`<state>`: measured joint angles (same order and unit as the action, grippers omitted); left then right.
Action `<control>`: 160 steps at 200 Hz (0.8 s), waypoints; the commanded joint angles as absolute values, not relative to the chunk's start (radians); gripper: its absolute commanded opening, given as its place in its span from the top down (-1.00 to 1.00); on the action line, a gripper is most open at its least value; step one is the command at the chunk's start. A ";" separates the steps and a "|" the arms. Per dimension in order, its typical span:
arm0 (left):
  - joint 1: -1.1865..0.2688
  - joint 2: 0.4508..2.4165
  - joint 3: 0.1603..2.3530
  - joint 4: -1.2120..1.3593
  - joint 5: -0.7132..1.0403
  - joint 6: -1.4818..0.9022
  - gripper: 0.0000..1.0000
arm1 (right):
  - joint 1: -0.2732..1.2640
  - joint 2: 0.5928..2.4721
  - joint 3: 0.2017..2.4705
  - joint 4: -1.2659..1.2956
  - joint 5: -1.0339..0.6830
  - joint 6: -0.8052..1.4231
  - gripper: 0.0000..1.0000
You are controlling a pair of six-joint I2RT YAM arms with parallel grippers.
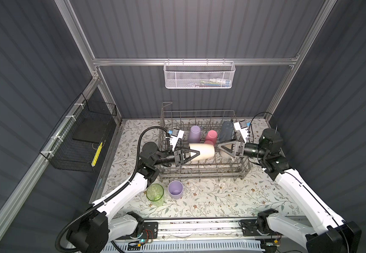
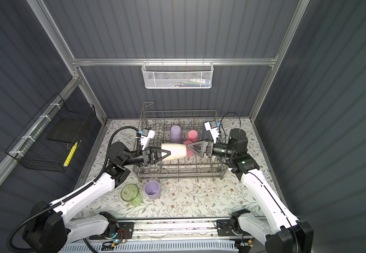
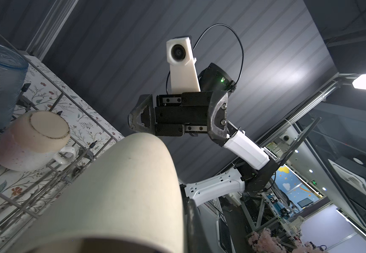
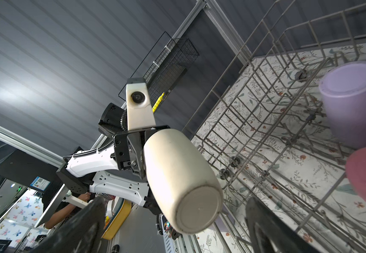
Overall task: Load the cups into the dish rack
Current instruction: 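Lift the beige cup over the rack while the right gripper reaches toward it, then close the right gripper on the beige cup's base held by the left gripper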
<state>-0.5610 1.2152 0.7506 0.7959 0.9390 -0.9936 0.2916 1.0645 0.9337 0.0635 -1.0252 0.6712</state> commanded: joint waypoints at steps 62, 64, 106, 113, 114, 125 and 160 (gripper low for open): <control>-0.549 1.241 0.732 1.034 0.983 -1.115 0.94 | 0.384 1.155 0.969 0.015 -1.012 0.587 -0.98; -0.549 1.242 0.732 1.030 0.983 -1.113 0.94 | 0.385 1.157 0.969 0.019 -1.012 0.591 -0.98; -0.548 1.252 0.725 1.029 0.988 -1.109 0.93 | 0.436 1.195 0.996 0.088 -1.016 0.632 -0.98; -0.549 1.253 0.724 1.030 0.988 -1.109 0.93 | 0.443 1.201 1.001 0.093 -1.015 0.637 -0.98; -0.548 1.254 0.725 1.030 0.987 -1.109 0.94 | 0.444 1.202 1.003 0.093 -1.014 0.638 -0.98; -0.549 1.256 0.726 1.030 0.987 -1.109 0.94 | 0.457 1.211 1.012 0.095 -1.015 0.637 -0.97; -0.549 1.256 0.724 1.026 0.991 -1.104 0.93 | 0.470 1.226 1.020 0.104 -1.012 0.639 -0.92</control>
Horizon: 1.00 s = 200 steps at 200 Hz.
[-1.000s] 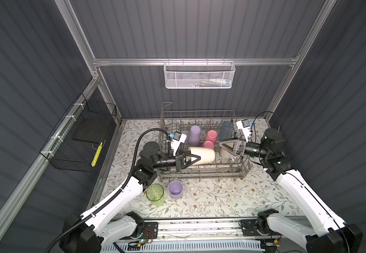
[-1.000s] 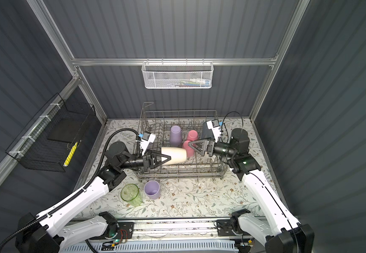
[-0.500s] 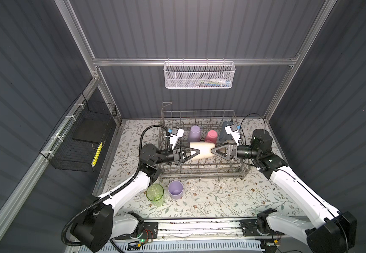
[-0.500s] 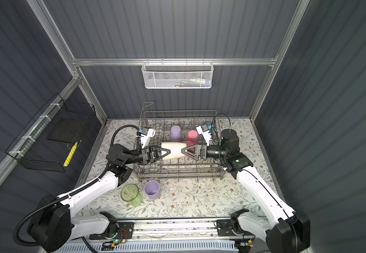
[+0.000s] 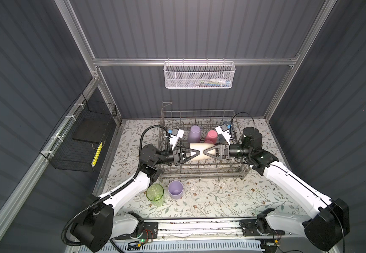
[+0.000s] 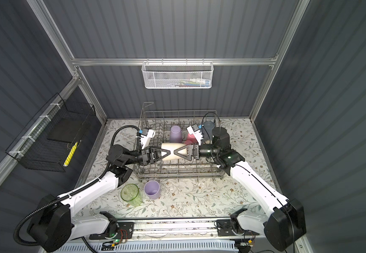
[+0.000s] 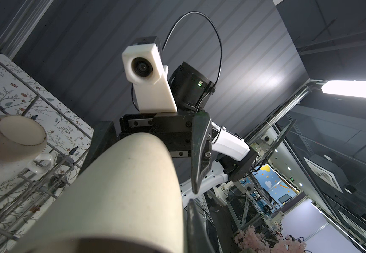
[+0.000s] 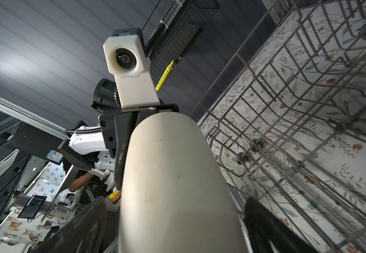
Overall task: Load the cups into the dish rack
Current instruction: 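Close the right gripper on the beige cup's base held by the left gripper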
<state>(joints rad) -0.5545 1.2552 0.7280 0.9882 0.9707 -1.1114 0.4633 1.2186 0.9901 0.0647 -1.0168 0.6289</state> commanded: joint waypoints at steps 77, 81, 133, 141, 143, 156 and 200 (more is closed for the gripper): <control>-0.549 1.264 0.721 1.021 0.992 -1.092 0.91 | 0.479 1.259 1.017 0.195 -1.030 0.699 -0.53; -0.548 1.263 0.721 1.020 0.991 -1.093 0.90 | 0.480 1.259 1.017 0.198 -1.031 0.700 -0.48; -0.549 1.244 0.730 0.954 0.976 -1.046 0.76 | 0.480 1.258 1.015 0.199 -1.027 0.705 0.28; -0.548 1.241 0.733 0.939 0.974 -1.036 0.70 | 0.481 1.254 1.017 0.192 -1.023 0.701 0.35; -0.549 1.240 0.733 0.936 0.974 -1.034 0.69 | 0.482 1.254 1.017 0.189 -1.021 0.699 0.36; -0.548 1.232 0.736 0.913 0.970 -1.023 0.59 | 0.479 1.243 1.023 0.160 -0.997 0.677 0.41; -0.535 1.173 0.736 0.809 0.945 -0.967 -0.04 | 0.438 1.201 1.042 0.061 -0.949 0.620 0.53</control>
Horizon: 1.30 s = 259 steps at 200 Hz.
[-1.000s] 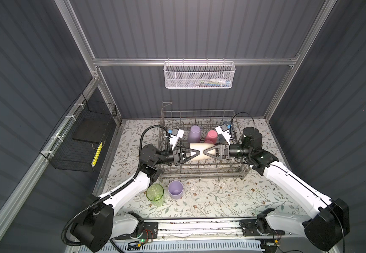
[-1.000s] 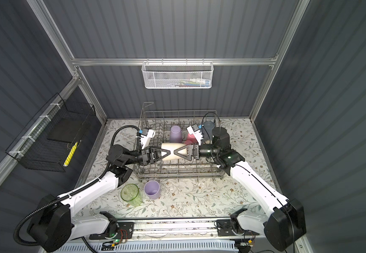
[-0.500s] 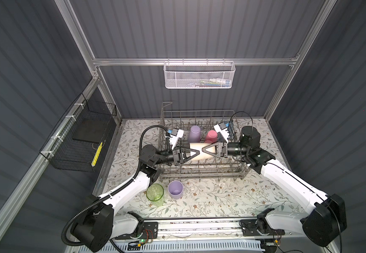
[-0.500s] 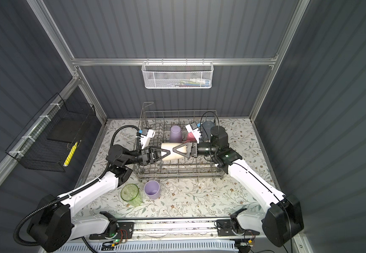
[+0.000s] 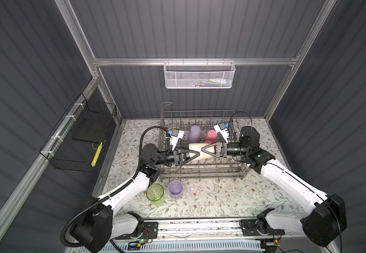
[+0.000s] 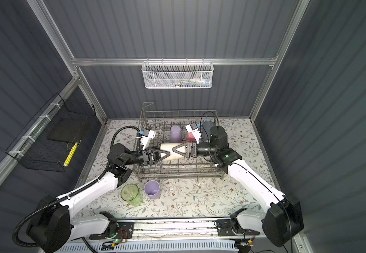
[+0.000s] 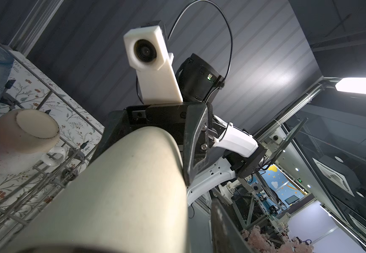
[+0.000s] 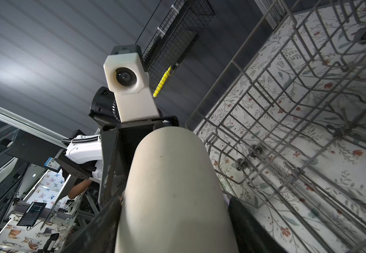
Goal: Load the cups into the dish rack
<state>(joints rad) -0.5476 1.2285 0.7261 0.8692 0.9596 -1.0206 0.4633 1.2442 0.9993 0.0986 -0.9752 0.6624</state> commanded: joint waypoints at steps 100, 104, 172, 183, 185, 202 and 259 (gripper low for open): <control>-0.489 0.989 0.731 0.421 0.856 -0.766 -0.27 | 0.346 1.208 1.178 -0.298 -0.770 0.433 0.55; -0.487 0.980 0.732 0.405 0.847 -0.758 -0.28 | 0.346 1.217 1.185 -0.311 -0.759 0.426 0.55; -0.483 0.818 0.829 -0.050 0.568 -0.471 -0.38 | 0.412 1.418 1.407 -0.562 -0.563 0.289 0.52; -0.482 0.803 0.839 -0.092 0.522 -0.448 -0.40 | 0.427 1.447 1.438 -0.581 -0.542 0.278 0.51; -0.483 0.802 0.841 -0.098 0.514 -0.444 -0.40 | 0.429 1.454 1.444 -0.584 -0.538 0.276 0.51; -0.483 0.784 0.847 -0.144 0.453 -0.417 -0.47 | 0.453 1.506 1.495 -0.620 -0.473 0.255 0.51; -0.483 0.785 0.820 -0.139 0.422 -0.400 -0.52 | 0.546 1.693 1.679 -0.737 -0.326 0.168 0.46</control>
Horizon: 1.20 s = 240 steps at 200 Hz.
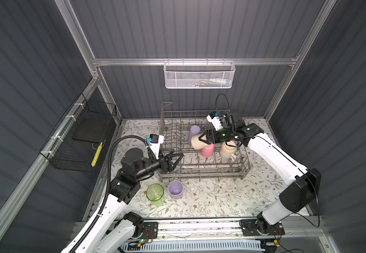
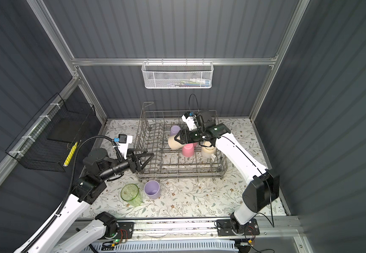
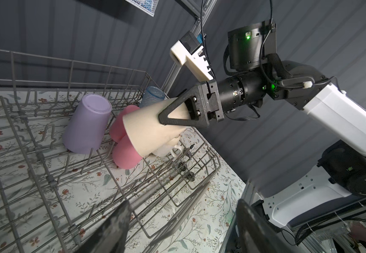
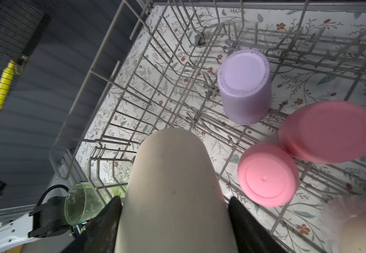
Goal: Load the cups into the dish rack
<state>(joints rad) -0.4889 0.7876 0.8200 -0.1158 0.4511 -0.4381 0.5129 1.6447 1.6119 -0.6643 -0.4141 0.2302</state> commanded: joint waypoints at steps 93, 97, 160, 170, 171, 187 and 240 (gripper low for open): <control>-0.483 0.773 0.813 -0.164 0.394 -0.357 -0.60 | 0.596 1.938 1.927 -0.819 -0.265 0.132 0.46; -0.483 0.773 0.813 -0.165 0.393 -0.356 -0.60 | 0.599 1.946 1.938 -0.824 -0.260 0.131 0.45; -0.483 0.770 0.807 -0.173 0.391 -0.336 -0.63 | 0.614 2.066 2.068 -0.874 -0.215 0.133 0.42; -0.483 0.770 0.804 -0.170 0.391 -0.337 -0.63 | 0.619 2.082 2.087 -0.882 -0.206 0.130 0.42; -0.483 0.770 0.804 -0.170 0.390 -0.337 -0.63 | 0.618 2.084 2.088 -0.882 -0.204 0.130 0.42; -0.483 0.767 0.800 -0.166 0.391 -0.342 -0.63 | 0.623 2.111 2.120 -0.898 -0.177 0.129 0.40; -0.483 0.762 0.799 -0.168 0.393 -0.341 -0.63 | 0.628 2.169 2.168 -0.905 -0.158 0.140 0.36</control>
<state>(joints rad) -0.4889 0.7795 0.8066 -0.1646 0.3923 -0.3584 0.6209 2.1464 2.1311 -0.8894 -0.1780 0.1448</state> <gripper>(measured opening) 0.813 0.704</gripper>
